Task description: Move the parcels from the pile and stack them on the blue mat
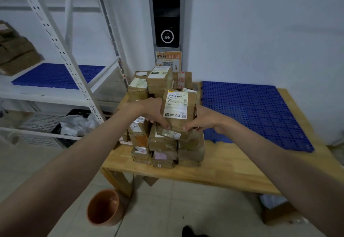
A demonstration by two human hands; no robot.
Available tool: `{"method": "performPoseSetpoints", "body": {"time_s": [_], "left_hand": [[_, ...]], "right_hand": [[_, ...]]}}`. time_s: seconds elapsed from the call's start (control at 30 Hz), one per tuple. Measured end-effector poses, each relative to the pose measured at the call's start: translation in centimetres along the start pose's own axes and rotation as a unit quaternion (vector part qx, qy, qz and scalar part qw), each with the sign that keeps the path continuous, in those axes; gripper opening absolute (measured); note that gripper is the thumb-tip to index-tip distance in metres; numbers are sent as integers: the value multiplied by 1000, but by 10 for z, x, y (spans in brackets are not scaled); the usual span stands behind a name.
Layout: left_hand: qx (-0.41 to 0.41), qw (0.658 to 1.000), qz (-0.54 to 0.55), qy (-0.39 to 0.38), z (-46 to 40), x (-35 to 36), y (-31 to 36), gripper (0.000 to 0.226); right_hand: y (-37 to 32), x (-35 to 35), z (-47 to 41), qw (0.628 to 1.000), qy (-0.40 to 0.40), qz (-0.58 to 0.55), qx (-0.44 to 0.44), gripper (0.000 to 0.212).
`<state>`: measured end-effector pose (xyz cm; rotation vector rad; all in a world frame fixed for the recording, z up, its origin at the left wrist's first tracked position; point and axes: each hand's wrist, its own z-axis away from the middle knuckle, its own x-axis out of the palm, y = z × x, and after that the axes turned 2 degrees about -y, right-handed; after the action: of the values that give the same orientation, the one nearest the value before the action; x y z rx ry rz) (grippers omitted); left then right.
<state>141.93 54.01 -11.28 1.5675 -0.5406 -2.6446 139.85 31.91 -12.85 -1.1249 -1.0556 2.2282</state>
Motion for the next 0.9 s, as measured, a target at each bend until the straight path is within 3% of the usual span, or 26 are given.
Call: {"method": "performPoseSetpoints", "body": {"time_s": [0.13, 0.4, 0.6, 0.9], "left_hand": [[29, 999, 31, 25, -9, 9, 28, 83], [107, 993, 51, 27, -43, 38, 103, 86], [123, 992, -3, 0, -93, 56, 176, 103], [152, 988, 29, -8, -167, 98, 300, 96]], "right_hand": [[15, -8, 25, 998, 52, -5, 30, 85], [70, -42, 65, 988, 139, 4, 68, 93], [130, -87, 92, 983, 156, -1, 94, 100], [230, -184, 132, 977, 170, 11, 125, 104]]}}
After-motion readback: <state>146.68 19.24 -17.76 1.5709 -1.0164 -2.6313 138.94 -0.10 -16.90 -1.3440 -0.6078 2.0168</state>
